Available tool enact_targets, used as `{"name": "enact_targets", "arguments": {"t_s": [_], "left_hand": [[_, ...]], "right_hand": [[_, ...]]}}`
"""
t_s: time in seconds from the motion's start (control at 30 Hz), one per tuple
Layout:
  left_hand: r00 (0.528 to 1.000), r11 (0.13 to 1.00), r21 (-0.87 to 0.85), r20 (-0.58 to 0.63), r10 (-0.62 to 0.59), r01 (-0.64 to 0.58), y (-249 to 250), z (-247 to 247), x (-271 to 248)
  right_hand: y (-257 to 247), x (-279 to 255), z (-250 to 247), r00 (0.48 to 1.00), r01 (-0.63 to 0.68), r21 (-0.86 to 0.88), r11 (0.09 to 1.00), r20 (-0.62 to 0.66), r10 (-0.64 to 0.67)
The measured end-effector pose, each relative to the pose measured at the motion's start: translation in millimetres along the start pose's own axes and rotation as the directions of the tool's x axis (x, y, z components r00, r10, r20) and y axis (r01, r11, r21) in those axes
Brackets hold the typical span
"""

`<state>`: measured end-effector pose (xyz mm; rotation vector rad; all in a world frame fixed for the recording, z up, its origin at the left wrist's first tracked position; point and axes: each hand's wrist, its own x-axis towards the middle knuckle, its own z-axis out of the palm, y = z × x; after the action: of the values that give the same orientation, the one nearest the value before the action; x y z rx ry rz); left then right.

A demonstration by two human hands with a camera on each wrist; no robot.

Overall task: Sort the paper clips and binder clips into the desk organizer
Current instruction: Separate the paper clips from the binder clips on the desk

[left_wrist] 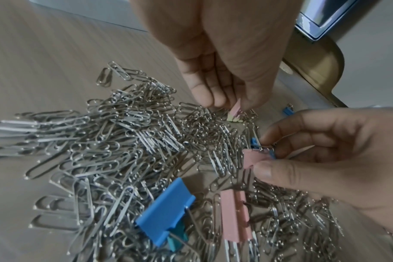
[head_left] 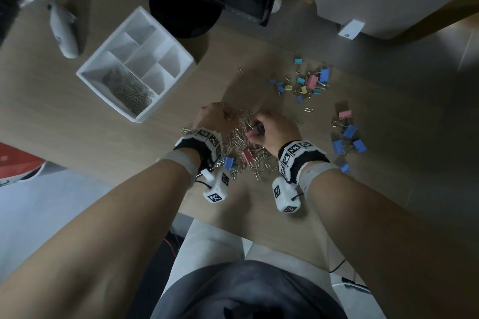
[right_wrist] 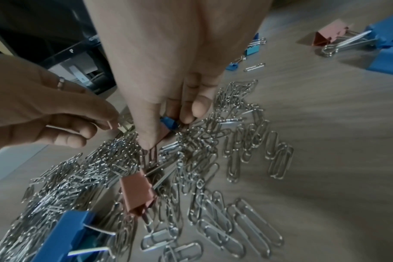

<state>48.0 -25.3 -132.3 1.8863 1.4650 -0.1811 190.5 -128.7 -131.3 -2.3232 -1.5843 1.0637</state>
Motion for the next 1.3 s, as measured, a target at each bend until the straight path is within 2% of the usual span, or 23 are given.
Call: {"name": "enact_targets", "arguments": {"t_s": [0.13, 0.27, 0.4, 0.53, 0.7, 0.83, 0.93, 1.17, 1.23, 1.3], "left_hand": [[0.996, 0.989, -0.138, -0.066, -0.058, 0.048, -3.3, -2.9, -2.9], [0.993, 0.916, -0.387, 0.014, -0.113, 0.110, -10.9, -7.7, -3.4], [0.997, 0.933, -0.354, -0.007, -0.077, 0.070, -19.2, -15.1, -7.1], [0.997, 0.938, -0.342, -0.041, -0.070, 0.052, -29.3, -17.2, -7.9], [0.999, 0.929, -0.369, -0.004, -0.037, 0.033, -35.4, -14.6, -12.0], [0.999, 0.919, -0.394, 0.002, -0.038, 0.035, -33.9, -11.3, -9.5], [1.000, 0.917, -0.397, 0.005, -0.021, 0.021, -27.4, -11.9, -7.2], [1.000, 0.904, -0.428, -0.015, -0.027, 0.018, -26.5, -12.6, -5.4], [1.000, 0.905, -0.425, -0.007, -0.031, 0.025, -30.0, -12.2, -5.2], [0.999, 0.906, -0.422, -0.002, -0.043, 0.038, -32.5, -12.3, -3.9]], "right_hand": [[-2.0, -0.9, 3.7, 0.999, -0.033, -0.004, 0.999, -0.020, 0.033], [-16.7, 3.3, 8.2, 0.995, -0.101, -0.052, 0.993, -0.021, 0.100], [-26.1, 6.6, 15.6, 0.990, -0.128, -0.089, 0.988, -0.078, 0.121], [-29.7, 4.8, 17.8, 0.986, -0.159, -0.048, 0.986, -0.051, 0.156], [-28.7, -2.5, 11.1, 0.977, -0.195, 0.043, 0.980, -0.077, 0.198], [-23.8, -11.6, 3.8, 0.979, -0.160, 0.124, 0.979, -0.107, 0.173], [-21.2, -16.6, -3.2, 0.976, -0.181, 0.107, 0.978, -0.102, 0.191], [-20.1, -12.2, -4.6, 0.926, -0.286, 0.216, 0.933, -0.188, 0.327], [-19.8, -7.8, -2.1, 0.918, -0.326, 0.220, 0.919, -0.161, 0.364], [-20.8, -4.6, 2.6, 0.932, -0.333, 0.204, 0.921, -0.077, 0.354]]}}
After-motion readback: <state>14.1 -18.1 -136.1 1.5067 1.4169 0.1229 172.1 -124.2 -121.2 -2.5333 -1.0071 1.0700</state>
